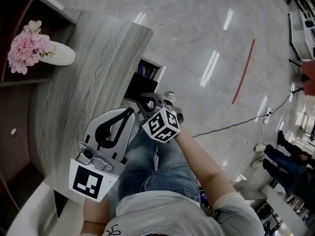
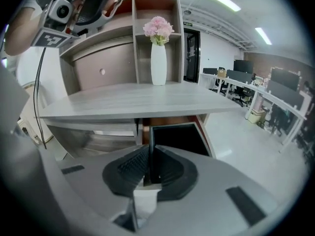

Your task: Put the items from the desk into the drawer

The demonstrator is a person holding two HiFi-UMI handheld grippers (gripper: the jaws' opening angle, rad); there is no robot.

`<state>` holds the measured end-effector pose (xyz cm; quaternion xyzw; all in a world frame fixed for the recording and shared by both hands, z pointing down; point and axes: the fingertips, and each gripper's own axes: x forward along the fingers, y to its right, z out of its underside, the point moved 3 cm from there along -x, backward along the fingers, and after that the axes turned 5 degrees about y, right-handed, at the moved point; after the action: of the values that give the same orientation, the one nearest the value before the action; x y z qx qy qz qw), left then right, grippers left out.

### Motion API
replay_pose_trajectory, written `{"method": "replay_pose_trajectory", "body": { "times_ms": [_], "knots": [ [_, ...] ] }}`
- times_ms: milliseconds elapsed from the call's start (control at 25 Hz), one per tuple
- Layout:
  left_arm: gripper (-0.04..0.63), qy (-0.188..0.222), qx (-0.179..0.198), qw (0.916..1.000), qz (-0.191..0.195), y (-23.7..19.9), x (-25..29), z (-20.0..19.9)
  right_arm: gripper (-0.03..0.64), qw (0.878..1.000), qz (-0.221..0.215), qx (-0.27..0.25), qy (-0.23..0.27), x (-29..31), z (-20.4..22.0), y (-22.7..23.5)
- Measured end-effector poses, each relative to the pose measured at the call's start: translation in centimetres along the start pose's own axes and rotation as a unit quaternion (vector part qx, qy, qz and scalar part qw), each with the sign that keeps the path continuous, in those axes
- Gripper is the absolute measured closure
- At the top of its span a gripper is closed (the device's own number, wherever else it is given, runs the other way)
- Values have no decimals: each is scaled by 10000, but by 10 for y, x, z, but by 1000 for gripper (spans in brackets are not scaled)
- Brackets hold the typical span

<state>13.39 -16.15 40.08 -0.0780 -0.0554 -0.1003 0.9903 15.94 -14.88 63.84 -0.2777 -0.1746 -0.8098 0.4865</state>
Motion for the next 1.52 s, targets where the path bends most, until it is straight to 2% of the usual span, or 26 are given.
{"method": "replay_pose_trajectory", "body": {
  "times_ms": [160,280,360,640,840,1000,1520],
  "knots": [
    [584,25,33,10000,10,4,-3,-3,571,9998,7,41,206,-10,-14,-3],
    [584,75,81,9999,31,9,-4,-9,607,9995,28,133,301,-19,-24,-4],
    [584,126,123,9998,47,11,-5,-14,609,9993,33,166,343,-25,-30,-4],
    [584,333,281,9990,79,18,-11,-37,609,9974,298,106,642,-57,-64,3],
    [584,476,412,9979,133,25,-15,-53,609,9929,519,233,1049,-89,-97,8],
    [584,571,463,9971,205,31,-18,-65,609,9847,626,465,1559,-118,-125,7],
    [584,882,654,9930,442,52,-18,-98,609,9470,1197,128,2978,-238,-204,1]
  ]
}}
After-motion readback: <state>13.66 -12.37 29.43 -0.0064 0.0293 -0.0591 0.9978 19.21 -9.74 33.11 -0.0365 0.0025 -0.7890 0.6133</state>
